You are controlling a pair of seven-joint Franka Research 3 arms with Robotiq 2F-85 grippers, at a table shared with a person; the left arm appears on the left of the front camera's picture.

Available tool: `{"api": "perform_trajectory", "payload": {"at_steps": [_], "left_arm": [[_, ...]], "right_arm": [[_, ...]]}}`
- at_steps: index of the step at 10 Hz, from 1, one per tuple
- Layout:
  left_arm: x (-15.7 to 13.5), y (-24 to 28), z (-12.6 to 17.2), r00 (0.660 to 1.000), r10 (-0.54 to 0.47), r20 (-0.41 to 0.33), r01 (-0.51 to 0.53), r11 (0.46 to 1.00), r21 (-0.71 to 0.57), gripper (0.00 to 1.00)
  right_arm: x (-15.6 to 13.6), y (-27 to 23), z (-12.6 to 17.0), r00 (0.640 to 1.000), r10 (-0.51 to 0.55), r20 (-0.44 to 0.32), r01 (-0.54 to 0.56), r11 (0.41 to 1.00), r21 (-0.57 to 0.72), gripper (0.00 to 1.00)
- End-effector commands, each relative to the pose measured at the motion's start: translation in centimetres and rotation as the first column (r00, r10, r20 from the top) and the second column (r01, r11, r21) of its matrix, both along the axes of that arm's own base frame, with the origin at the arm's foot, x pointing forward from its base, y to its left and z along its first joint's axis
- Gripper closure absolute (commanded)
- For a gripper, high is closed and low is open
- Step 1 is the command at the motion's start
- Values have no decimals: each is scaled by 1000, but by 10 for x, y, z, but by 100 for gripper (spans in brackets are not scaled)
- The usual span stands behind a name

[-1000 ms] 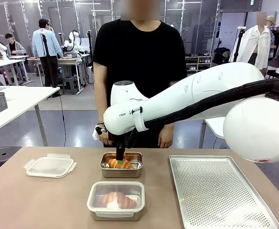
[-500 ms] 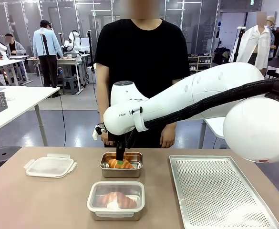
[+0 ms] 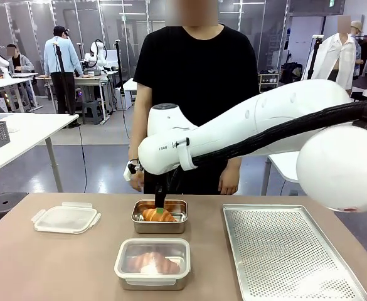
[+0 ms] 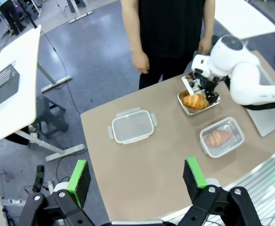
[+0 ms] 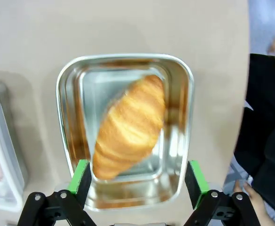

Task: Place the bread into the airtight container.
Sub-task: Pick up a Butter Roll and place it into an empty Airtight Container.

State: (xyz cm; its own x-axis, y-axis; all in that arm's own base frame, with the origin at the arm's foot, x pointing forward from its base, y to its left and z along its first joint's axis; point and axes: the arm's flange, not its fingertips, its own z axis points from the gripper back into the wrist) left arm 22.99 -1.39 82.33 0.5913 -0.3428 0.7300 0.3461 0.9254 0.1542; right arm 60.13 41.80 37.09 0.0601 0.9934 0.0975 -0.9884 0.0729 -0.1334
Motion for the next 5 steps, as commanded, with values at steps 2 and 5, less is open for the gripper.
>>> {"api": "perform_trajectory", "payload": {"at_steps": [2, 5], "left_arm": [[0, 0, 2, 1000, -1, 2, 1, 1000, 3, 0], [0, 0, 2, 1000, -1, 2, 1, 1000, 3, 0]], "right_arm": [[-25, -79, 59, 992, -126, -23, 127, 991, 37, 0], [-51, -171, 120, 952, -305, -15, 305, 948, 95, 0]]}}
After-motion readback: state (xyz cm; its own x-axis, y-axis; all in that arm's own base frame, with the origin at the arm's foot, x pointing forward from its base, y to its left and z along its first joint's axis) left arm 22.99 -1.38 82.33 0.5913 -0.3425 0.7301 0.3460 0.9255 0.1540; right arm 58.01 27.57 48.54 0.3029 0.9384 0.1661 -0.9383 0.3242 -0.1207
